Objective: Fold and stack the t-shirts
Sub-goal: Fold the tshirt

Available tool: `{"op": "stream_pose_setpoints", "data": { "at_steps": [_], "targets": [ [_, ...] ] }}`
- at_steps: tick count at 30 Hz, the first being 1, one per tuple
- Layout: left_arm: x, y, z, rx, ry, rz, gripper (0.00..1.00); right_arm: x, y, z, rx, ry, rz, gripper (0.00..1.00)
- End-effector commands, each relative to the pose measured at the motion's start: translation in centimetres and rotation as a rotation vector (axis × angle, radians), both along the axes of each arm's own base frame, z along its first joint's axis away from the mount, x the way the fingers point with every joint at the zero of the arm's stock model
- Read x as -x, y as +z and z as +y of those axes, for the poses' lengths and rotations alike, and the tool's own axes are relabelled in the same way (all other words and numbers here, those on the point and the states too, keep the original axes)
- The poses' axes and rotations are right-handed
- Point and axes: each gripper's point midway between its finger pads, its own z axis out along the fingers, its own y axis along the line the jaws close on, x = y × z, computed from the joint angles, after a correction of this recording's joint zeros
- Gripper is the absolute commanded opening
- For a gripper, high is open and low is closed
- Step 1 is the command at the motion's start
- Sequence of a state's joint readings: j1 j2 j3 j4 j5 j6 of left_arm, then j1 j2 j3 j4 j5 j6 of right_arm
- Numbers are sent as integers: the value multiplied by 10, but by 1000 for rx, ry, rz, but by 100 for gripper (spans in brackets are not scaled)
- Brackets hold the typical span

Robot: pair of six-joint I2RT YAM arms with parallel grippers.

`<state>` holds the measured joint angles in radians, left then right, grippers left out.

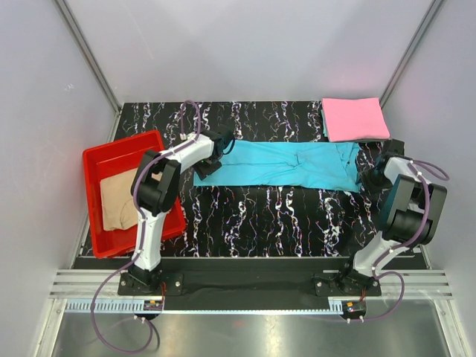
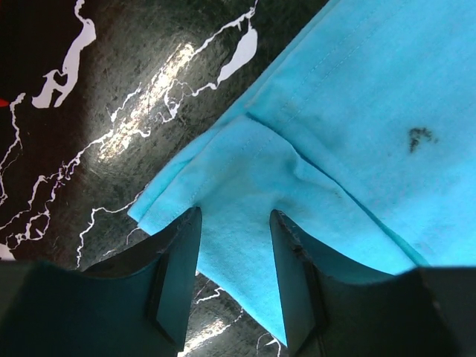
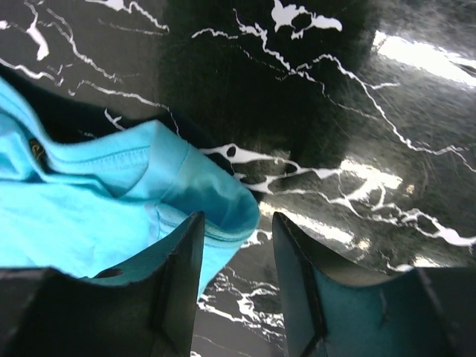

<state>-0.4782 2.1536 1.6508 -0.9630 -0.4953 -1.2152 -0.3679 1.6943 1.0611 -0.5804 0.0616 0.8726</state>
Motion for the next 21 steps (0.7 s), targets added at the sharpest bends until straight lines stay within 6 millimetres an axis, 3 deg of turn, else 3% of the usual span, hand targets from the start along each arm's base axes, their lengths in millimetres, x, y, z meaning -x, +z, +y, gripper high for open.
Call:
{"op": "stream_pose_setpoints", "data": {
  "at_steps": [1,5,9,10,13,21],
  "targets": [
    [-6,8,6,-36,1,-21,48,-14,-3,-8,1,-35,-36,49],
    [-4,7,6,-45,0,-5,47,-16,-17,-9,-42,-46,-26,46],
    [-1,9,16,-99,2,8,47,-9,-25,-15,-49,-40,15,32],
    [-1,10,18,-111,4,10,48,-8,-25,-20,-32,-41,28,18],
    [2,12,24,-143,10,19,48,0,-29,-26,-27,-21,71,0],
    [11,11,26,-151,21,47,48,15,-16,-36,62,64,101,0]
  ]
}}
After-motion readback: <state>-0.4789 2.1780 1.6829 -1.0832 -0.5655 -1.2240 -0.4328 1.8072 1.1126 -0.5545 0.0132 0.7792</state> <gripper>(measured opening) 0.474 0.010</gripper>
